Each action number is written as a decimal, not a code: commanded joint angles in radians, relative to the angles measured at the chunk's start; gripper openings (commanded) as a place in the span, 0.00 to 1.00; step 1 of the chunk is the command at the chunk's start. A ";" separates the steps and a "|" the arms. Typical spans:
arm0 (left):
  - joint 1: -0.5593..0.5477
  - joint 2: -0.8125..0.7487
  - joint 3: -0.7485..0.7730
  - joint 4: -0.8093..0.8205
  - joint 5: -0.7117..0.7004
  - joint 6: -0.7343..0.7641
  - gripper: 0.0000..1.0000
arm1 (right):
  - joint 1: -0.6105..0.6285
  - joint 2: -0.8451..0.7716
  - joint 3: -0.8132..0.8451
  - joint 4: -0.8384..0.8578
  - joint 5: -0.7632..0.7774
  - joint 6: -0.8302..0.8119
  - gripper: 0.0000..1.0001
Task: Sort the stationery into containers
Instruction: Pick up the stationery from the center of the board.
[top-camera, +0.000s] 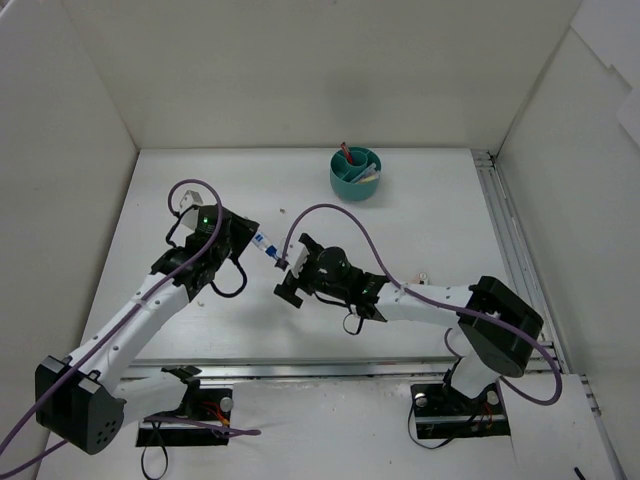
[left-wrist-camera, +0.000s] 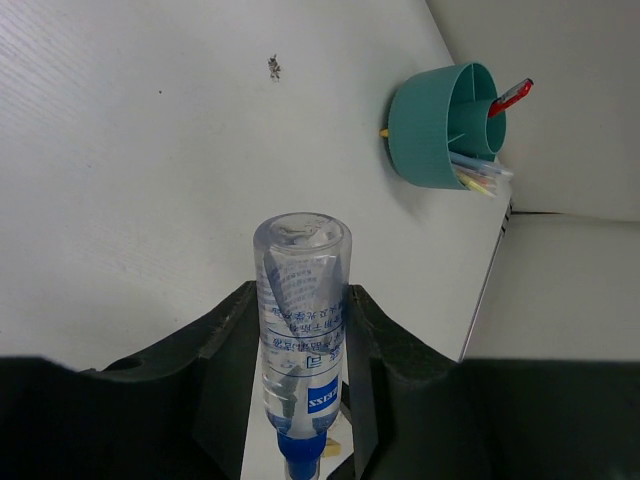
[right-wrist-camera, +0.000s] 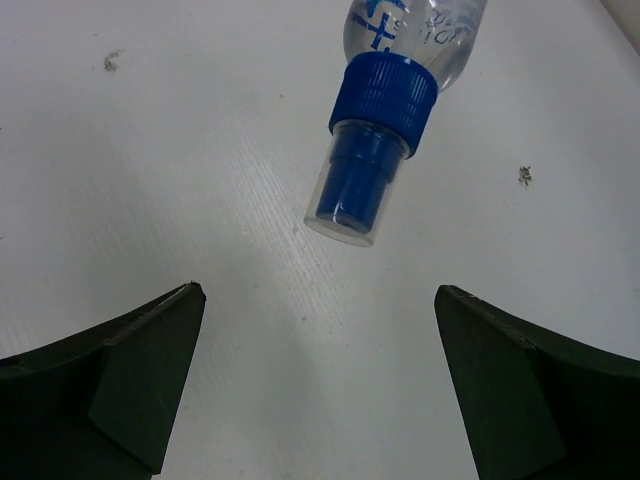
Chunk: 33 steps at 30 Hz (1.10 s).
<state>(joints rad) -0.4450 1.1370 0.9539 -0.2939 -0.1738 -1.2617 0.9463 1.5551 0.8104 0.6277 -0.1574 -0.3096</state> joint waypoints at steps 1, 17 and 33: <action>-0.015 -0.028 0.065 0.050 -0.033 -0.062 0.00 | 0.014 0.026 0.067 0.198 0.120 -0.028 0.98; -0.024 0.017 0.051 0.139 0.094 -0.030 0.00 | 0.023 0.109 0.095 0.431 0.254 0.046 0.39; -0.034 0.000 0.062 0.144 0.106 0.050 0.14 | -0.049 0.030 0.059 0.432 0.182 0.056 0.00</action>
<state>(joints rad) -0.4698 1.1572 0.9577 -0.1860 -0.0967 -1.2652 0.9520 1.6726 0.8547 0.9543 0.0471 -0.2852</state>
